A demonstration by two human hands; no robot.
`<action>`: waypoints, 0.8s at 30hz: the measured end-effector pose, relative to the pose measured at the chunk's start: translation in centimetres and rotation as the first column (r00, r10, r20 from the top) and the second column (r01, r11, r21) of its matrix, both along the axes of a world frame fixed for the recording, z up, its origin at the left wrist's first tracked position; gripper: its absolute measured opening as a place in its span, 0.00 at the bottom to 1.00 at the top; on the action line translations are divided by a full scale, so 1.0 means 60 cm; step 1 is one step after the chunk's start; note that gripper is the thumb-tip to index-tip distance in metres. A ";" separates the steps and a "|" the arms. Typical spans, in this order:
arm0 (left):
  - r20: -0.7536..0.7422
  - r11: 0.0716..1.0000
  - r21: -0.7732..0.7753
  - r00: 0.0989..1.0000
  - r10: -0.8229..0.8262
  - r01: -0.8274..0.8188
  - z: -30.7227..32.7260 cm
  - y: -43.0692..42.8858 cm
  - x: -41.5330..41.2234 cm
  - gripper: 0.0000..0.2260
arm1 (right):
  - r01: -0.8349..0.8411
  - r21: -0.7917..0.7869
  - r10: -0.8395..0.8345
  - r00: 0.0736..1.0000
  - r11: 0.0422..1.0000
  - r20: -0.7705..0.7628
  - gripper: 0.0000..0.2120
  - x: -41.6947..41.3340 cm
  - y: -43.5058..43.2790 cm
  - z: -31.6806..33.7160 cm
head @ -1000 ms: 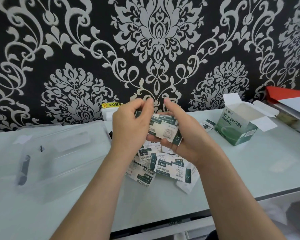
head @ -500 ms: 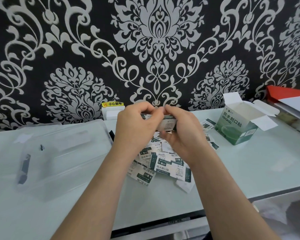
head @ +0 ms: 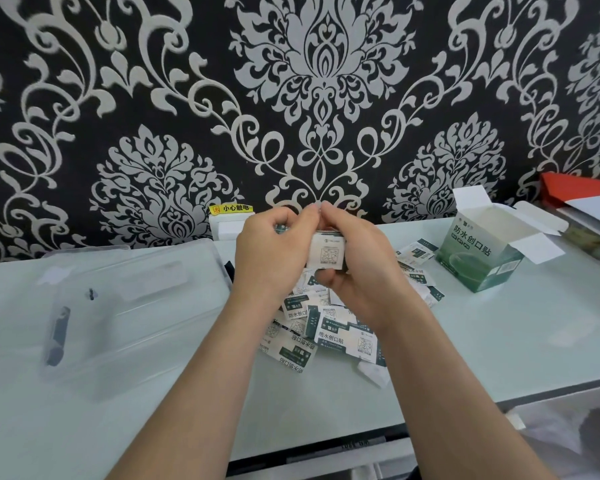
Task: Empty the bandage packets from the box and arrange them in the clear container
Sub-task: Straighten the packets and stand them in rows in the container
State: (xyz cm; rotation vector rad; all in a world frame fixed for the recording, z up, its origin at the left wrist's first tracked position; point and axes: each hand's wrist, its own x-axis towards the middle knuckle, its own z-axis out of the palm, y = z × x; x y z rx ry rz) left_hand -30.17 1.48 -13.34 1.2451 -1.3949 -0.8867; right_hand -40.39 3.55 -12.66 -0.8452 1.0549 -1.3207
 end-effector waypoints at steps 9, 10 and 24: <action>0.183 0.960 -0.246 0.966 0.181 -0.133 -0.008 -0.001 0.006 0.16 | 0.172 -0.054 -0.177 0.975 0.984 -0.131 0.12 0.017 -0.008 -0.013; 0.241 0.948 -0.296 0.951 0.193 -0.118 -0.010 0.002 0.004 0.16 | 0.155 -0.050 -0.161 0.979 0.987 -0.124 0.12 0.019 -0.010 -0.012; -0.041 0.998 0.051 0.998 0.043 -0.041 0.014 -0.013 0.052 0.16 | -0.247 -0.138 0.236 0.968 0.959 -0.085 0.04 0.004 0.002 0.001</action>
